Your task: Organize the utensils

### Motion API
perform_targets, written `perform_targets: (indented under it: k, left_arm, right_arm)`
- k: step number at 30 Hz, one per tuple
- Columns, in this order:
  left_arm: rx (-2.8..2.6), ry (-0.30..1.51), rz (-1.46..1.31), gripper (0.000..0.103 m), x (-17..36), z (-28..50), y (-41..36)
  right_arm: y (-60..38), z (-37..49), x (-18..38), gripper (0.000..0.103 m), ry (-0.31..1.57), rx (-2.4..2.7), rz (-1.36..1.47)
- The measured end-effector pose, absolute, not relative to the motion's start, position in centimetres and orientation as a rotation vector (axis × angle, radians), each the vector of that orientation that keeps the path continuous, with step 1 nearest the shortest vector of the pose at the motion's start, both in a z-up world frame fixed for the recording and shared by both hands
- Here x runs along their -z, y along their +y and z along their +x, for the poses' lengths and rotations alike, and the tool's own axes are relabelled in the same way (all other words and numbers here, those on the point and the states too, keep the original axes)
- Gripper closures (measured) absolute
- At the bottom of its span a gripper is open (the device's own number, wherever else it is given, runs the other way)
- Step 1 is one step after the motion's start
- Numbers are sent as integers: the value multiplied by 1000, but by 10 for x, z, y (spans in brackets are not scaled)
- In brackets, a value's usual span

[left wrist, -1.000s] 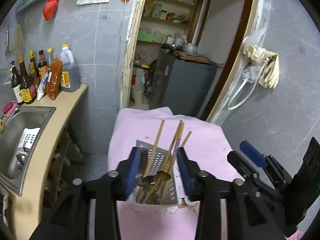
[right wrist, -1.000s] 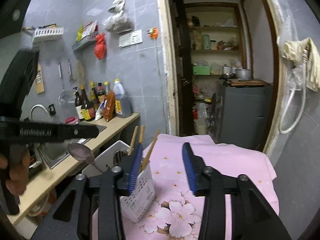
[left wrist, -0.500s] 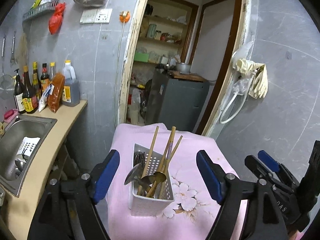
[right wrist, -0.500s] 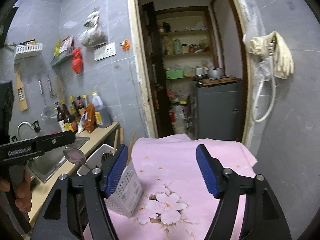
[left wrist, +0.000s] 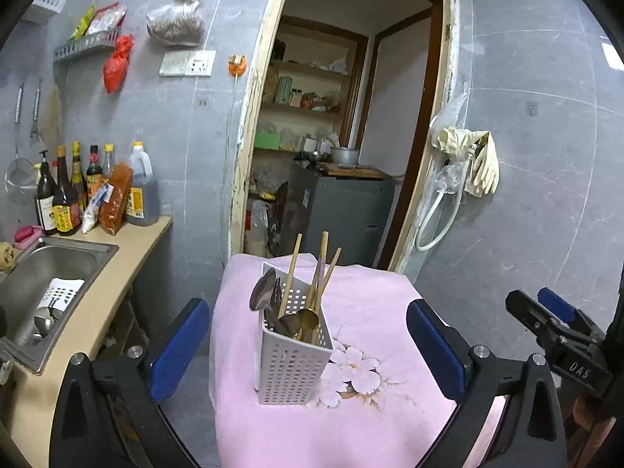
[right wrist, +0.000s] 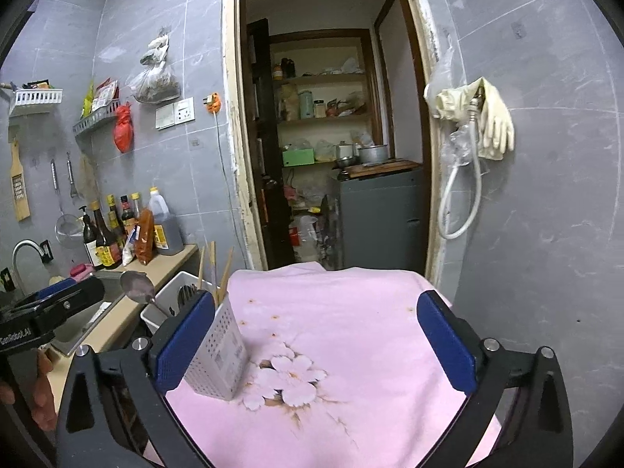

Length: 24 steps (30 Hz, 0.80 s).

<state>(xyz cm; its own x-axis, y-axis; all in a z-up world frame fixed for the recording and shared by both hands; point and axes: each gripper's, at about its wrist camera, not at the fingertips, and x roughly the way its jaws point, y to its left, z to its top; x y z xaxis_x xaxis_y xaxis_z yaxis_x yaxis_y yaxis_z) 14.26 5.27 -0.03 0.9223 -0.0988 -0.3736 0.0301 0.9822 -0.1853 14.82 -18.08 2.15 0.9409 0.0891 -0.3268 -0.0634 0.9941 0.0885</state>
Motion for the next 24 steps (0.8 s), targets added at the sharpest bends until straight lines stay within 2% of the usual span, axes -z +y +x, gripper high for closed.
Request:
perform_targets:
  k: [24]
  left_arm:
    - [-13,386,-132,0,32,9,13]
  right_arm:
    - [-227,10,1,1,373,-69,36]
